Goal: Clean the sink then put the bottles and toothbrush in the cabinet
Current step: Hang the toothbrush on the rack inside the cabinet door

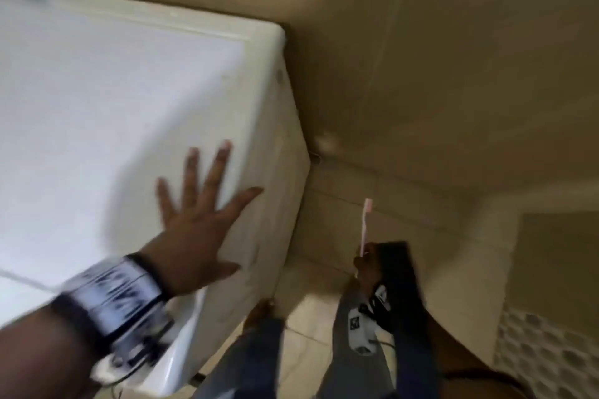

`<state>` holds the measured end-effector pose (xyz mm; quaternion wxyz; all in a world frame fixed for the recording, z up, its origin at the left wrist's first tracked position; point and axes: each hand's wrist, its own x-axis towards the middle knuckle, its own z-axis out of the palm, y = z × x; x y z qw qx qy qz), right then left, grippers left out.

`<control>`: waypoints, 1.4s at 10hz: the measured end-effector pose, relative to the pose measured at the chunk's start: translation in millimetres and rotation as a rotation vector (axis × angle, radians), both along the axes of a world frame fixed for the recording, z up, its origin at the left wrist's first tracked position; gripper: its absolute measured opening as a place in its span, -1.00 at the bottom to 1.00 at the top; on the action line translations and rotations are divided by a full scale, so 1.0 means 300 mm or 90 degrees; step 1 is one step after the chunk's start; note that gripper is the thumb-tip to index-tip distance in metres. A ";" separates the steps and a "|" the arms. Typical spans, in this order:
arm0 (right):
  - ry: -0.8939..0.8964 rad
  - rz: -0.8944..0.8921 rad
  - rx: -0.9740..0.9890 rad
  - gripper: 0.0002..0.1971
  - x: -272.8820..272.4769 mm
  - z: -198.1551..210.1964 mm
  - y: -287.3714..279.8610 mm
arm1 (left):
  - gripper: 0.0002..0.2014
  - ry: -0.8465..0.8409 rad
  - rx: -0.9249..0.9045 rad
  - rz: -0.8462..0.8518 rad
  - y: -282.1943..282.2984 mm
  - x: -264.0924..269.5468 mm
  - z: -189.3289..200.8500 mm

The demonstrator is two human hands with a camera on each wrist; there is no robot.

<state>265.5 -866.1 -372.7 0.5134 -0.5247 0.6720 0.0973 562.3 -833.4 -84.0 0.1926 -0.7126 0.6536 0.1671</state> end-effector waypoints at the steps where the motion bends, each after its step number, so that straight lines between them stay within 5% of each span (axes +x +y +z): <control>1: 0.014 -0.034 -0.033 -0.94 0.027 0.296 0.067 | 0.23 -0.008 0.026 -0.032 -0.007 0.000 -0.022; 3: 0.014 -0.158 -0.196 -0.93 0.028 0.709 0.366 | 0.07 0.044 0.028 -0.054 0.029 0.029 0.000; 5: 0.050 -0.306 -0.287 -0.86 -0.017 0.926 0.766 | -0.16 0.031 0.084 -0.046 0.058 -0.079 0.061; 6: 0.059 -0.372 -0.354 -0.80 -0.026 1.063 0.940 | -0.33 0.248 0.107 -0.223 0.125 -0.260 0.153; 7: 0.036 -0.500 -0.420 -0.83 -0.064 1.165 1.144 | -0.37 0.561 0.142 -0.322 0.308 -0.488 0.250; 9: 0.053 -0.623 -0.526 -0.83 -0.160 1.257 1.528 | -0.68 0.829 0.437 -0.403 0.738 -0.831 0.364; 12: 0.061 -0.692 -0.562 -0.75 -0.344 1.256 2.225 | -0.77 0.810 0.577 -0.529 1.448 -1.212 0.370; 14: 0.056 -0.818 -0.659 -0.87 -0.477 1.241 2.757 | -0.82 0.787 0.560 -0.541 1.990 -1.456 0.398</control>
